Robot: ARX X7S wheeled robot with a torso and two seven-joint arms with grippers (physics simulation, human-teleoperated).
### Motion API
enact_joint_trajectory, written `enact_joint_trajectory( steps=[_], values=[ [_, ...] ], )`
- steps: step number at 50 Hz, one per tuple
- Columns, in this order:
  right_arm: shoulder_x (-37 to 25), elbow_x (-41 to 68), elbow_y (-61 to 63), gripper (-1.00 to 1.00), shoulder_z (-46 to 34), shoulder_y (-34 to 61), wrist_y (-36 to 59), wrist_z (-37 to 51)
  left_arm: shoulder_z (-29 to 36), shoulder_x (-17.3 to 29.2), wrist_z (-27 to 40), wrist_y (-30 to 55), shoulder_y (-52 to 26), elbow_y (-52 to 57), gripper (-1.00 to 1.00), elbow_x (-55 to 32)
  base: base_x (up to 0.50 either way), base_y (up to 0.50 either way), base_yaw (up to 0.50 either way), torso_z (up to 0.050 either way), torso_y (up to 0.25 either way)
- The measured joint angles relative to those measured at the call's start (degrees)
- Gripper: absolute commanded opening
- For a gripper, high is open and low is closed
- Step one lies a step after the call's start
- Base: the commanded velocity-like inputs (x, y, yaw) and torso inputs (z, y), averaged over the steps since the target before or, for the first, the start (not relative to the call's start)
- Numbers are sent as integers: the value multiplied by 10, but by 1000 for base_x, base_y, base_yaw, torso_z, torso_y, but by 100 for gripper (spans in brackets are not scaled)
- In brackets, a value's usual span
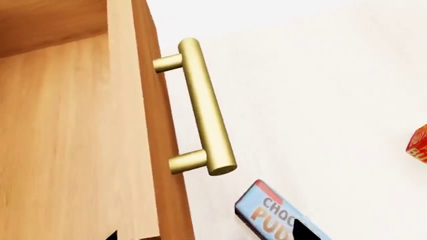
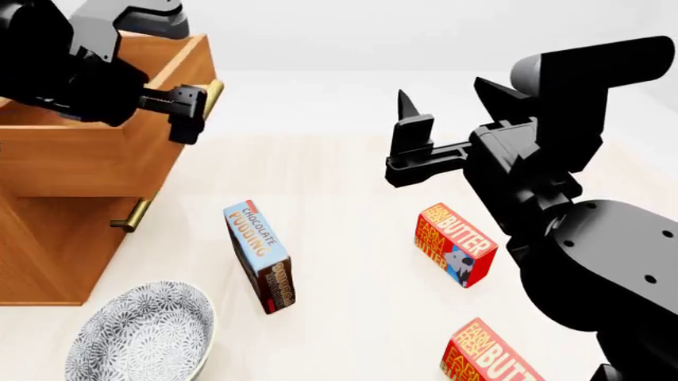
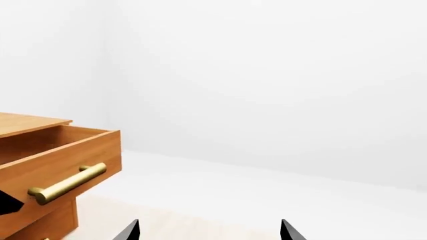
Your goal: Put the butter at the front in the top drawer of the cabinet and close it.
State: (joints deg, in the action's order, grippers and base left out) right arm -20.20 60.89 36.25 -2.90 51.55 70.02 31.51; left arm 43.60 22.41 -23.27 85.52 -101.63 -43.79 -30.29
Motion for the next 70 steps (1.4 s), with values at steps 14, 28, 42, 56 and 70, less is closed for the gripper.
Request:
enact_joint_trajectory(
  steps=[14,28,42,56,70],
  values=[
    [-4,19,5,100,7,0,2,13,16,-19,-31,-3,2,31,100,-30,0,0,0,0,0],
    [-13,33,5,100,4,1,-6,23,49,-28,-48,-13,-3,42,100,-32,0,0,0,0,0],
    [-22,48,9,100,1,0,-16,33,46,-26,-31,-15,-4,56,100,-37,0,0,0,0,1],
    [-30,63,13,100,-2,1,-27,44,-100,-15,79,1,-19,190,100,-82,0,0,0,0,0],
    [-40,66,15,100,-7,-3,-41,47,-235,30,237,-37,93,499,100,-101,0,0,0,0,0]
  ],
)
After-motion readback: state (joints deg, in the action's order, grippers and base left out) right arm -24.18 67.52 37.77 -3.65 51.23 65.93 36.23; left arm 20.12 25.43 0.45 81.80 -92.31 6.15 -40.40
